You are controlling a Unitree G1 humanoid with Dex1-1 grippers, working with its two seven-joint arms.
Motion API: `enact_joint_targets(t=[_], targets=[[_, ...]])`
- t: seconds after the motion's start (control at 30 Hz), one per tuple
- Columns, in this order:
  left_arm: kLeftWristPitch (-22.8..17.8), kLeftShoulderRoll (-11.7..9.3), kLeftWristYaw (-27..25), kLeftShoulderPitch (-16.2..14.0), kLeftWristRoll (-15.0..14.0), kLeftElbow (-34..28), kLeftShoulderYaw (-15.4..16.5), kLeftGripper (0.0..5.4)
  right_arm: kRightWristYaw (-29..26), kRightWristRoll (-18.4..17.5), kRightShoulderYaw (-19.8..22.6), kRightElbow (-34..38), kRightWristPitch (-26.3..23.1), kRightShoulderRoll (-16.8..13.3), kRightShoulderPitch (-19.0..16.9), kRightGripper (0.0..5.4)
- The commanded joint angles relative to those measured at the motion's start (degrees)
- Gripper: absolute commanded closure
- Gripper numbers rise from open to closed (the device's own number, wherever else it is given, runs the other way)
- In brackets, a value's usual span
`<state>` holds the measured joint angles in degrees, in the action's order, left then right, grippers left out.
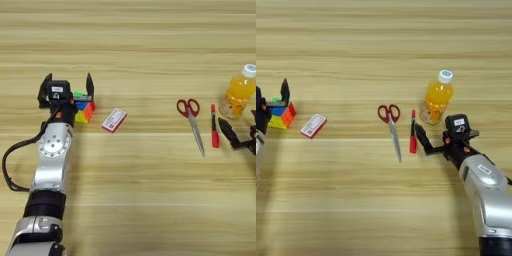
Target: Move the objects on the table
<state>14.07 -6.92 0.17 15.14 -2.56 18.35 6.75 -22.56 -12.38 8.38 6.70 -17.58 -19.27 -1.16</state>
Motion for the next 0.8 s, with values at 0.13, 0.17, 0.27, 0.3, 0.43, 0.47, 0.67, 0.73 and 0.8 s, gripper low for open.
enact_joint_targets(t=[0.13, 0.17, 0.27, 0.3, 0.43, 0.47, 0.67, 0.73, 0.8], targets=[[-0.9, 0.1, 0.2, -0.4, 0.6, -0.6, -0.1, 0.00, -2.9, -2.7, -2.3, 5.0, -4.4, -0.3, -1.7, 0.04], [-0.9, 0.1, 0.2, -0.4, 0.5, -0.6, -0.1, 0.00, -3.2, -3.1, -2.8, 5.8, -4.8, -0.2, -1.7, 0.04], [-0.8, 0.2, 0.2, -0.3, 0.6, -0.2, -0.3, 0.00, -2.4, -1.5, -4.6, 6.6, -3.4, 0.3, -1.1, 0.04], [-0.7, 0.2, 0.2, -0.3, 0.6, -0.1, -0.3, 0.00, -2.0, -0.2, -5.6, 6.5, -2.2, 0.4, -0.9, 0.04], [-0.6, 0.3, 0.1, -0.2, 0.6, 0.2, -0.5, 0.00, -1.6, 1.3, -8.5, 4.9, -0.3, 2.1, 0.2, 0.04], [-0.6, 0.3, 0.1, -0.2, 0.6, 0.3, -0.5, 0.00, -1.2, 1.4, -8.9, 4.1, -0.1, 2.6, 0.8, 0.04], [-0.5, 0.2, 0.0, -0.2, 0.6, 0.5, -0.5, 0.00, 0.1, 2.6, -10.7, -3.1, 2.2, 5.9, 4.7, 0.04], [-0.4, 0.1, 0.0, -0.2, 0.6, 0.5, -0.4, 0.00, 0.7, 2.7, -10.8, -5.9, 2.8, 6.9, 6.2, 0.04], [-0.4, 0.1, 0.0, -0.2, 0.5, 0.5, -0.4, 0.00, 0.9, 2.8, -10.9, -7.8, 3.2, 7.8, 7.2, 0.04]])
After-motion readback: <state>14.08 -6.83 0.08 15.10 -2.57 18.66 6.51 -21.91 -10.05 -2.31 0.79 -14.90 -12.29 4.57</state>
